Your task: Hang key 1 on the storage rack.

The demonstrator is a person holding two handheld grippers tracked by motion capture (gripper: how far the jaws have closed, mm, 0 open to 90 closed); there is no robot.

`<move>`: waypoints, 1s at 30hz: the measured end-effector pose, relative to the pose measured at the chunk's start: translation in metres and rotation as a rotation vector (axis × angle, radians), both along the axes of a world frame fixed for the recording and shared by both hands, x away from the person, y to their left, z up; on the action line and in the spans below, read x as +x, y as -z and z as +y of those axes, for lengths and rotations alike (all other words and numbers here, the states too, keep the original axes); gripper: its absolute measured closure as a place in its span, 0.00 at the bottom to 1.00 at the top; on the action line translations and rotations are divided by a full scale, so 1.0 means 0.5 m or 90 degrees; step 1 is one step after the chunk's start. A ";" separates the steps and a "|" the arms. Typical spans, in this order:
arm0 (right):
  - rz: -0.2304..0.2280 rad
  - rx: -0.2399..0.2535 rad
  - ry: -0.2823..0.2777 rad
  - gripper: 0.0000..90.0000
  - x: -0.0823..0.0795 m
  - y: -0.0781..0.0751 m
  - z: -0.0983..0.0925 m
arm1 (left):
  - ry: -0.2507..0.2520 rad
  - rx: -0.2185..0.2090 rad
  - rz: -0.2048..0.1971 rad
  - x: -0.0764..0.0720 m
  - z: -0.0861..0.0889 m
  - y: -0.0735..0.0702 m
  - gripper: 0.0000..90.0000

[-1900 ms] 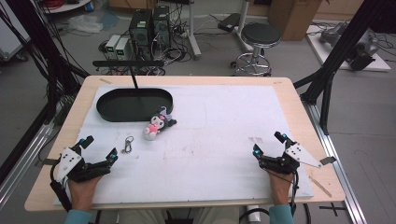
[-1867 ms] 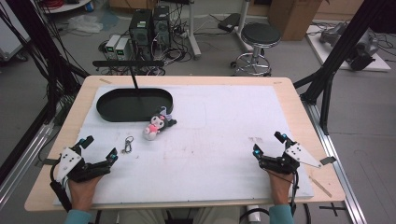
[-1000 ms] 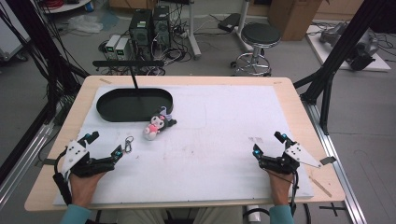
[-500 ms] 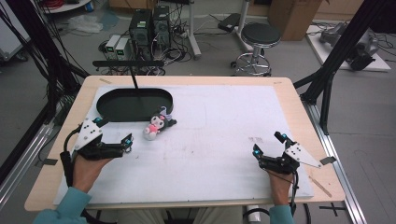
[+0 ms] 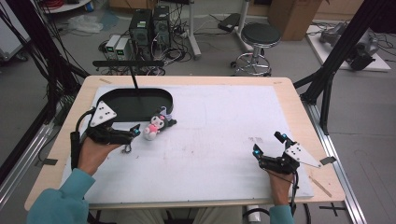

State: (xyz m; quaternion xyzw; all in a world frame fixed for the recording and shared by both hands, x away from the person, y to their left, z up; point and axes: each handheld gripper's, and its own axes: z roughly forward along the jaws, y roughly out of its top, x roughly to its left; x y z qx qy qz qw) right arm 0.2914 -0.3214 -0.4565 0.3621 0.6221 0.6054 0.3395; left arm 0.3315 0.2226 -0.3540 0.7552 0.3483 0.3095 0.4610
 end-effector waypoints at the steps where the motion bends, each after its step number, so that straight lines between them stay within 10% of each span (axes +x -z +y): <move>1: 0.000 0.000 0.000 0.01 0.000 0.000 0.000 | 0.000 0.000 0.000 0.000 0.000 0.000 0.03; 30: 0.000 0.000 0.001 0.01 0.000 0.000 0.000 | 0.025 0.143 0.190 0.116 -0.096 0.061 0.03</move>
